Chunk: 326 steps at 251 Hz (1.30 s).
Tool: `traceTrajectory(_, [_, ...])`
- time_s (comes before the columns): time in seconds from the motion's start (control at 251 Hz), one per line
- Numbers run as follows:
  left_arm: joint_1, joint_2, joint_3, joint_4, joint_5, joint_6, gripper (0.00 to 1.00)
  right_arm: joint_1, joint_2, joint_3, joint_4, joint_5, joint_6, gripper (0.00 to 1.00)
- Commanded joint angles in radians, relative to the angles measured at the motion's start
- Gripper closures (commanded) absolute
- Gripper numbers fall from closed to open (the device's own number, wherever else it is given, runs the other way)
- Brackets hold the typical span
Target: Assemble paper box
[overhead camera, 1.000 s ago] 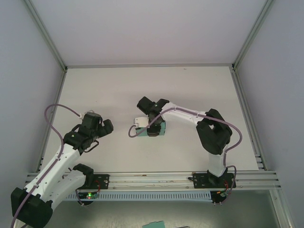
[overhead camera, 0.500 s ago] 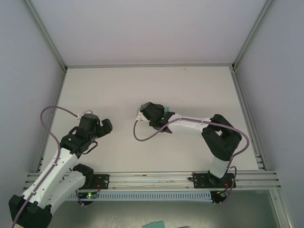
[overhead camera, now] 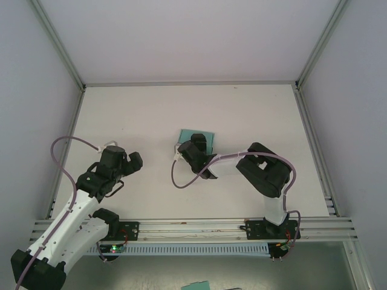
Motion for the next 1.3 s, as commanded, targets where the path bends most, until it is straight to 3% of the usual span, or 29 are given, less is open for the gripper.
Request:
traceTrajectory(0.0, [0.016,-0.017,-0.005,-0.022,-0.028,-0.018,0.0,0.03,-0.083,-0.013,-0.1,-0.033,0.034,0.24])
traceTrajectory(0.136, [0.016,-0.017,-0.001,-0.006,-0.024,-0.005,0.0,0.043,-0.204,0.003,-0.343,-0.25,0.127,0.16])
traceTrajectory(0.243, [0.016,-0.01,0.012,0.007,-0.029,-0.002,0.0,0.043,-0.263,0.058,-0.53,-0.388,0.175,0.02])
traceTrajectory(0.459, [0.016,0.016,0.045,0.038,-0.03,0.012,0.0,0.023,-0.346,0.109,-0.712,-0.583,0.23,0.02])
traceTrajectory(0.583, [0.017,0.044,0.043,0.124,0.067,0.043,0.0,-0.037,-0.43,0.065,-0.601,-0.65,0.301,0.02])
traceTrajectory(0.646, [0.015,0.071,0.038,0.176,0.162,0.07,0.0,-0.101,-0.446,0.083,-0.587,-0.688,0.384,0.02])
traceTrajectory(0.706, [0.016,0.088,0.044,0.164,0.174,0.094,0.0,-0.172,-0.453,0.112,-0.6,-0.731,0.487,0.02])
traceTrajectory(0.79, [0.015,0.088,0.04,0.145,0.036,0.118,0.0,-0.27,-0.479,0.105,-0.578,-0.735,0.639,0.02])
traceTrajectory(0.878, [0.016,0.087,0.019,0.186,-0.218,0.173,0.0,-0.372,-0.551,0.01,-0.444,-0.624,0.829,0.02])
traceTrajectory(0.958, [0.02,0.119,-0.032,0.322,-0.423,0.284,0.0,-0.532,-0.63,-0.095,-0.345,-0.636,1.045,0.02])
traceTrajectory(0.994, [0.031,0.149,-0.064,0.418,-0.461,0.343,0.0,-0.611,-0.662,-0.147,-0.303,-0.668,1.127,0.02])
traceTrajectory(1.089, [0.11,0.258,-0.124,0.65,-0.43,0.42,0.0,-0.768,-0.726,-0.315,-0.101,-0.675,1.199,0.02])
traceTrajectory(1.113, [0.136,0.278,-0.105,0.631,-0.402,0.405,0.0,-0.788,-0.737,-0.363,-0.031,-0.649,1.189,0.02])
traceTrajectory(1.153, [0.17,0.314,-0.091,0.664,-0.363,0.428,0.0,-0.806,-0.748,-0.435,0.085,-0.59,1.171,0.02])
traceTrajectory(1.217, [0.198,0.377,-0.135,0.863,-0.352,0.511,0.0,-0.819,-0.736,-0.524,0.257,-0.527,1.117,0.02])
traceTrajectory(1.297, [0.243,0.481,-0.215,1.118,-0.263,0.548,0.0,-0.835,-0.691,-0.576,0.391,-0.549,1.081,0.02])
